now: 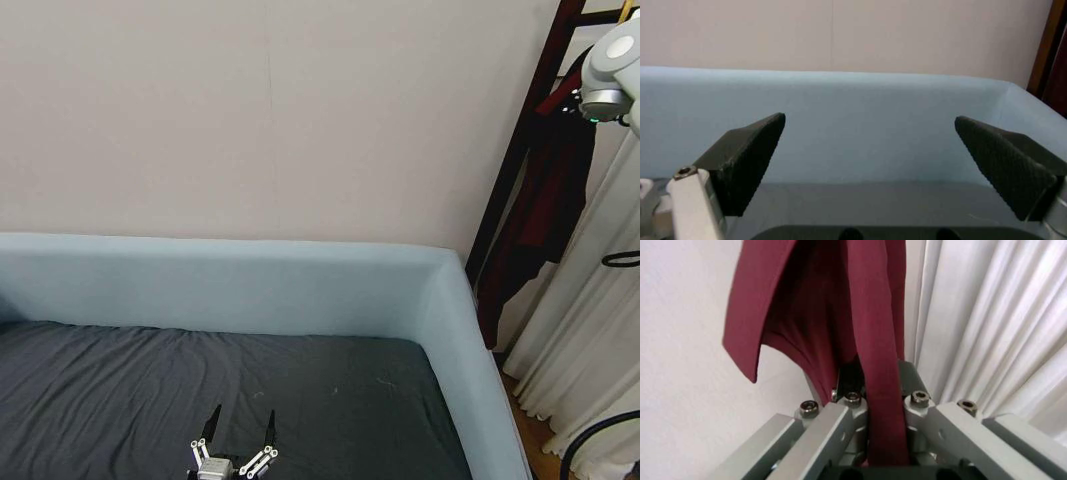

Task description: Pick up the clothes from the sofa and hang them on the clothes hanger.

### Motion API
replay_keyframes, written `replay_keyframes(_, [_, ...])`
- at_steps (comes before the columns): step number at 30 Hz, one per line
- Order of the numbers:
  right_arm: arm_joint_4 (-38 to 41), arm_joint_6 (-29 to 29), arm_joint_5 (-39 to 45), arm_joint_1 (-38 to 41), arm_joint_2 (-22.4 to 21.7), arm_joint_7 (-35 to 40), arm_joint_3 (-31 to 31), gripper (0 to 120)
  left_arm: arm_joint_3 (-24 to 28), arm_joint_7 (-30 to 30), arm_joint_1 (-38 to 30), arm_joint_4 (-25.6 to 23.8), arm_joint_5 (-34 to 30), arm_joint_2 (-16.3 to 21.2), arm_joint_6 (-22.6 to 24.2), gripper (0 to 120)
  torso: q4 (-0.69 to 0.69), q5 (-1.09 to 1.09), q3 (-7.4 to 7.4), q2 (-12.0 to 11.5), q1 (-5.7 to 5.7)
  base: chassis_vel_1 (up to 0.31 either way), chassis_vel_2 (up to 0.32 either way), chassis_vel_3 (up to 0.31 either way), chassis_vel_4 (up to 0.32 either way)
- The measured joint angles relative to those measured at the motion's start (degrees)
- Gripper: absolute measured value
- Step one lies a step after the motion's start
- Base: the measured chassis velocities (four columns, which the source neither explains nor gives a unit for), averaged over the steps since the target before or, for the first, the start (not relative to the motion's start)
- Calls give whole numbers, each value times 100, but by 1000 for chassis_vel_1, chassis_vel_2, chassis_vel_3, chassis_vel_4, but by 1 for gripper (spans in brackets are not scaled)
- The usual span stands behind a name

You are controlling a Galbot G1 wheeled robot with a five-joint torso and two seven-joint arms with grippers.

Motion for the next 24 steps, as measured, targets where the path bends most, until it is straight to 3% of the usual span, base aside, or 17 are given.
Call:
replay_keyframes(16, [-595, -61, -306, 137, 376, -365, -84, 1, 0, 0, 0, 0, 0, 0, 0, 100, 0, 1, 0, 0, 0, 0, 0, 0, 0])
replay_keyframes(18, [-482, -74, -305, 120, 351, -375, -83, 3, 0, 0, 0, 0, 0, -1, 0, 100, 0, 0, 0, 0, 0, 0, 0, 0, 0])
replay_keyframes(24, [228, -19, -551, -153, -51, -867, -85, 25, -1, 0, 0, 0, 0, 0, 0, 100, -1, 0, 0, 0, 0, 0, 0, 0, 0])
